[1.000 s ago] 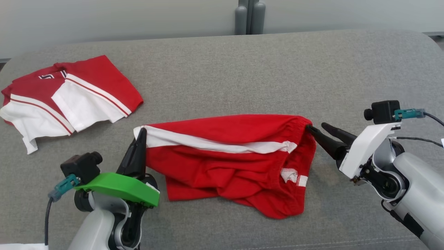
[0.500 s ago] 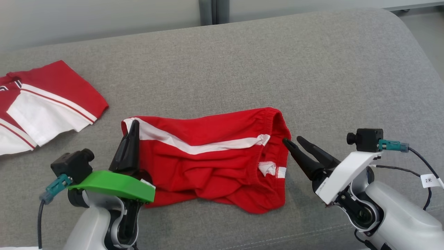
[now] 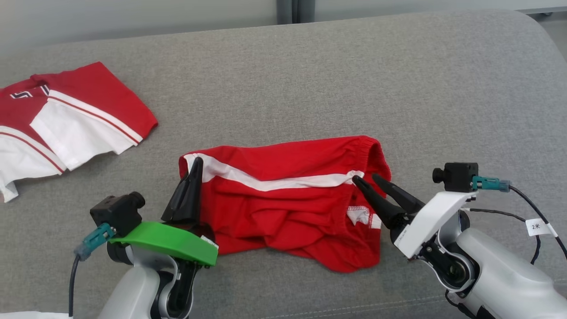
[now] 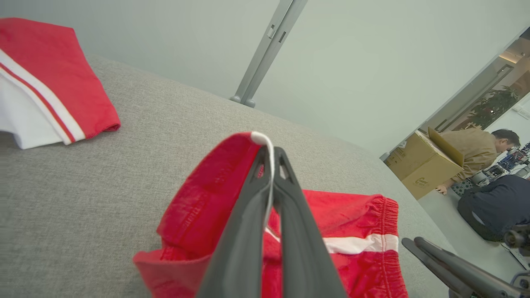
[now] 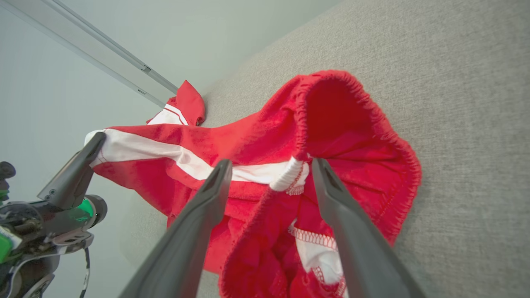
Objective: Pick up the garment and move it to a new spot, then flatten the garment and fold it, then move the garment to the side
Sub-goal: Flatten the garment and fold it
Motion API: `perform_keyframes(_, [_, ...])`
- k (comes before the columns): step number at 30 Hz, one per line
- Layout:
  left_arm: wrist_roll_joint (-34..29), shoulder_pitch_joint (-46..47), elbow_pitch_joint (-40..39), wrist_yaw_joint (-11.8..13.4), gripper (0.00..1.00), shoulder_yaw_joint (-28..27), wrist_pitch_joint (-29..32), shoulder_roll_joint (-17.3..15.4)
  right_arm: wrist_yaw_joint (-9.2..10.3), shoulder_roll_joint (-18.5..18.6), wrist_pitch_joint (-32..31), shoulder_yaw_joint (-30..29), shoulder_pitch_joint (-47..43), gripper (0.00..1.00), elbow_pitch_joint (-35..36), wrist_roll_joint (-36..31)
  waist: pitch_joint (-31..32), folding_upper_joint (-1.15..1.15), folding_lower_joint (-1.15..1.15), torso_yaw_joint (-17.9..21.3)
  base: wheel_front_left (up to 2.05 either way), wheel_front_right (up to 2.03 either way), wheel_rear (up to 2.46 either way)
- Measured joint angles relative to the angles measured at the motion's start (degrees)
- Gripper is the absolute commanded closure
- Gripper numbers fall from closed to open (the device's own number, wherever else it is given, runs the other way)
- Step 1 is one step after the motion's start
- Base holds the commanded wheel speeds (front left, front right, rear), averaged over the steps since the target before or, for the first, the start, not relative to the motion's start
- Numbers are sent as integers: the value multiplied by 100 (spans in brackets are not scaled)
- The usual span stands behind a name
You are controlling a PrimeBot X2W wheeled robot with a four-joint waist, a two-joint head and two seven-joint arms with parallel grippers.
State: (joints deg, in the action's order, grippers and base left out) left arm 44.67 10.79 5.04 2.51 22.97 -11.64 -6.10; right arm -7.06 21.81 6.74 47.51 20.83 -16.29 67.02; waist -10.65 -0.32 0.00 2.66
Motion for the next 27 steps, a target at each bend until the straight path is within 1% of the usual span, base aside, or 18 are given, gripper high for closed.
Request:
perform_keyframes(4, [0, 0, -1, -4, 100, 16, -1, 1, 0, -7, -33, -8, 10, 6, -270, 10, -10, 0, 0, -143, 0, 0, 0])
perform_keyframes(7, [0, 0, -2, -4, 100, 4, -1, 1, 0, -37, -75, -2, 41, 13, -414, 24, -21, 0, 0, -231, 0, 0, 0])
perform_keyframes(9, [0, -1, -4, -4, 100, -12, -2, 1, 0, -69, -83, 4, 115, 26, -497, 59, -28, 0, 0, -274, 0, 0, 0])
perform_keyframes(11, [0, -1, -5, -3, 100, -38, -3, -1, 0, -113, -135, 33, 206, 47, -575, 60, -33, 0, 0, -299, 0, 0, 0])
perform_keyframes(12, [0, -1, -5, -3, 100, -37, -3, -1, 0, -140, -141, 44, 231, 53, -600, 62, -34, 0, 0, -307, 0, 0, 0])
perform_keyframes(17, [0, -1, -10, -2, 100, -38, -4, 0, 0, -176, -249, 121, 242, 74, -799, 64, -38, 0, 0, -332, 0, 0, 0])
perform_keyframes(18, [0, -1, -10, -2, 100, -42, -4, -1, 0, -176, -258, 127, 242, 75, -829, 64, -38, 0, 0, -332, 0, 0, 0])
perform_keyframes(20, [0, -2, -10, 2, 100, -52, -7, -2, 0, -178, -258, 132, 244, 82, -866, 65, -38, 0, 0, -329, 0, 0, 0])
perform_keyframes(21, [0, -2, -10, 2, 100, -62, -9, -3, 0, -181, -257, 132, 249, 95, -878, 65, -38, 0, 0, -324, 0, 0, 0])
perform_keyframes(22, [0, -2, -10, 3, 100, -70, -10, -5, 0, -183, -257, 136, 258, 100, -886, 64, -37, 0, 0, -319, 0, 0, 0])
perform_keyframes(27, [14, -4, -8, 3, 100, -183, -52, -7, 0, -200, -160, 152, 413, 100, -806, 62, -20, 0, 0, -275, 0, 0, 0])
